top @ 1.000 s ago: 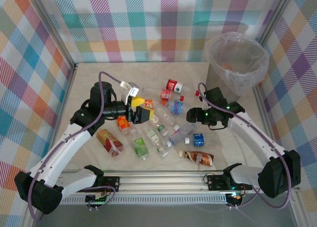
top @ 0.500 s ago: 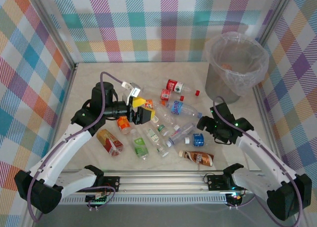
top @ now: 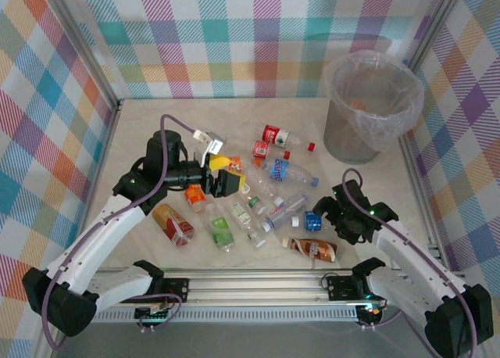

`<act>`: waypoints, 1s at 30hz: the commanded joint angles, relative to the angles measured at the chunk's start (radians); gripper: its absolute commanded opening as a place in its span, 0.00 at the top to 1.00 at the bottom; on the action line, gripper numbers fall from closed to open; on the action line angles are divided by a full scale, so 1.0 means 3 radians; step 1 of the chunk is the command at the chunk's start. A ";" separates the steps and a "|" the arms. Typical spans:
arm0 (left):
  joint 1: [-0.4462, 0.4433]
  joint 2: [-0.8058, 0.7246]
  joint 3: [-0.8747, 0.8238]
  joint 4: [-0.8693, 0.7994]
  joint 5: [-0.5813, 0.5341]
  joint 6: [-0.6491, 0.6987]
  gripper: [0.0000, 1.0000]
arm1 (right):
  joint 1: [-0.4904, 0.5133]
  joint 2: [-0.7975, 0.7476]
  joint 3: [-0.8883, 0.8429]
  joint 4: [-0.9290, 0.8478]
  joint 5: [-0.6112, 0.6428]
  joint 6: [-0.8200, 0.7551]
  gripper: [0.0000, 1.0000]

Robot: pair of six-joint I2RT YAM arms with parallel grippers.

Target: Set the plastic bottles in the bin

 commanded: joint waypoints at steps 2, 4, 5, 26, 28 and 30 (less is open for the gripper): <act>-0.0049 -0.0016 0.0121 -0.0042 -0.0010 0.0040 0.00 | 0.0020 0.0063 -0.0125 0.0316 -0.0162 0.0284 0.00; -0.0050 -0.0021 0.0119 -0.0035 -0.0011 0.0046 0.00 | 0.0016 0.0075 -0.0191 0.0407 -0.0118 0.0366 0.00; -0.0050 -0.0020 0.0119 -0.0034 -0.0008 0.0042 0.00 | 0.0016 0.0075 -0.0221 0.0438 -0.0070 0.0398 0.00; -0.0055 0.0028 0.0104 -0.0014 0.0028 0.0043 0.00 | -0.0159 0.0432 -0.0663 0.1727 0.0495 0.1099 0.14; -0.0055 0.0029 0.0105 -0.0023 0.0036 0.0043 0.00 | -0.0192 0.0529 -0.0638 0.1809 0.0504 0.1106 0.15; -0.0054 0.0030 0.0108 -0.0019 0.0035 0.0046 0.00 | -0.0209 0.0629 -0.0608 0.1877 0.0511 0.1111 0.16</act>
